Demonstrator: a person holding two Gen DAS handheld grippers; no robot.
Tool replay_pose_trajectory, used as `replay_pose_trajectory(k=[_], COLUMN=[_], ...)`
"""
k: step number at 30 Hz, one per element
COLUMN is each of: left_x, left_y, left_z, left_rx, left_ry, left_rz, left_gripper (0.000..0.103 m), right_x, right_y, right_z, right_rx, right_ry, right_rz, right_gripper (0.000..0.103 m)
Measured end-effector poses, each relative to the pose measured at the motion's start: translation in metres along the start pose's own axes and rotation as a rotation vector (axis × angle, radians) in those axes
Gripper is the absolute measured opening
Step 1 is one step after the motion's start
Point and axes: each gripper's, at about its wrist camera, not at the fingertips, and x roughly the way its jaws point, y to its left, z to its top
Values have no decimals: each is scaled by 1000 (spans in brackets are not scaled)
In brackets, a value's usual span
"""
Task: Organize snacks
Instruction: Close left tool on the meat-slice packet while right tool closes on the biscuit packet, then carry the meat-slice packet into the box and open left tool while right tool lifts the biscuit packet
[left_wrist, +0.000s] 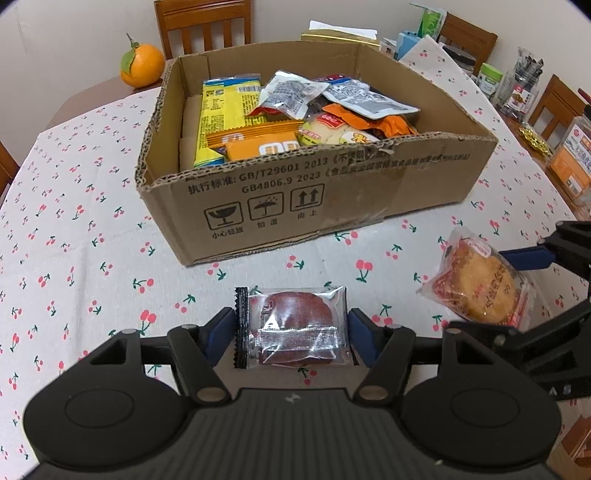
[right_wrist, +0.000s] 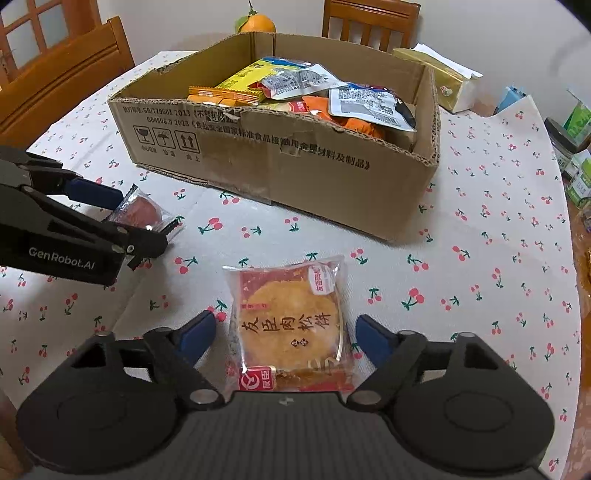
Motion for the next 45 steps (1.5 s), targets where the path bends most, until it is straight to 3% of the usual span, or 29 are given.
replay_pose_trajectory(k=[5,8,12,23,29,37,45], left_x=[-3,-6,-10,-27,-53,-89,-71], left_y=[2,4,5,6,7,8,4], left_z=[0,1,1,2,10,49,104], left_rx=[9,13,23,68,105,180,190], left_ry=[11,13,17,16,20,-68,-164], left_rz=[-9,-13,-27,-42,-95,-124,-122], left_gripper=[65,64,59,59,58,59,59], right_x=[-2,-3,-5,-23,-38,-64,-80], right_y=[0,0,-2,-3,-1,-1,-9], right_z=[2,4,5,12,16,27,38], right_rx=[1,5,18,-7,-23,-70,-33], right_ry=[0,4,10,-19,-22,-57,-109], right_rz=[-9,-10,-7,8,36,58,45], right_gripper=[68,64,63,63,63,63,63])
